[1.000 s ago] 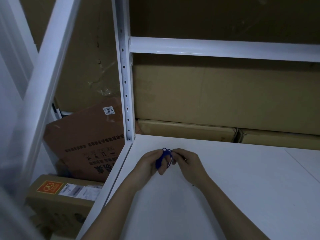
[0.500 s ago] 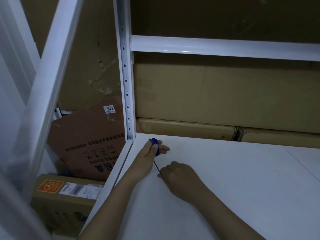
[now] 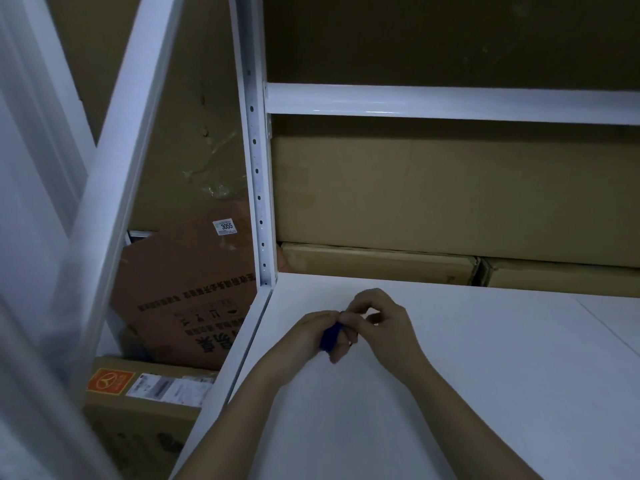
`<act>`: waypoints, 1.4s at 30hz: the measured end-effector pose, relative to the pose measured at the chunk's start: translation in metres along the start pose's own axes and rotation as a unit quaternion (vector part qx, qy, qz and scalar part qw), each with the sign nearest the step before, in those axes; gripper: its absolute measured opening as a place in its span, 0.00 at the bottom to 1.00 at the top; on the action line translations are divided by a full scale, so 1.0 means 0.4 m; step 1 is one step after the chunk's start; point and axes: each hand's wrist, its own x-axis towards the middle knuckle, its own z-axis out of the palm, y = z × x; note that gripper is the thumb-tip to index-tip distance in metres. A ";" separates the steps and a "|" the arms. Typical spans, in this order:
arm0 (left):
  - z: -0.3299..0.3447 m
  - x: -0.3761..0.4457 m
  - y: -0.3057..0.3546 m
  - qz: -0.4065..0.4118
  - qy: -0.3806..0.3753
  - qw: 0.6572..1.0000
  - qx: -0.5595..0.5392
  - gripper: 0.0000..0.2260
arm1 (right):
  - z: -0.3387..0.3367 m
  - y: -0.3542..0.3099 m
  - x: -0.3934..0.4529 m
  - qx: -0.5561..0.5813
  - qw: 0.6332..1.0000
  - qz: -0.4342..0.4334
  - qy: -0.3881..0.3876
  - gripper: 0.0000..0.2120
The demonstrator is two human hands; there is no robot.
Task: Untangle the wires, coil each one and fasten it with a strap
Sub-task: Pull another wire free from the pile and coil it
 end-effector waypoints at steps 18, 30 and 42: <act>-0.027 0.041 -0.011 0.022 0.134 0.990 -0.024 0.25 | 0.021 0.020 -0.001 0.065 0.995 0.079 -0.009 0.12; 0.003 0.108 -0.045 0.120 0.172 0.977 0.049 0.12 | 0.008 0.012 -0.044 -0.471 0.856 -0.072 -0.202 0.15; 0.028 0.075 -0.015 -0.005 0.011 1.000 -0.025 0.25 | -0.094 -0.022 0.023 -0.160 0.977 -0.141 0.006 0.04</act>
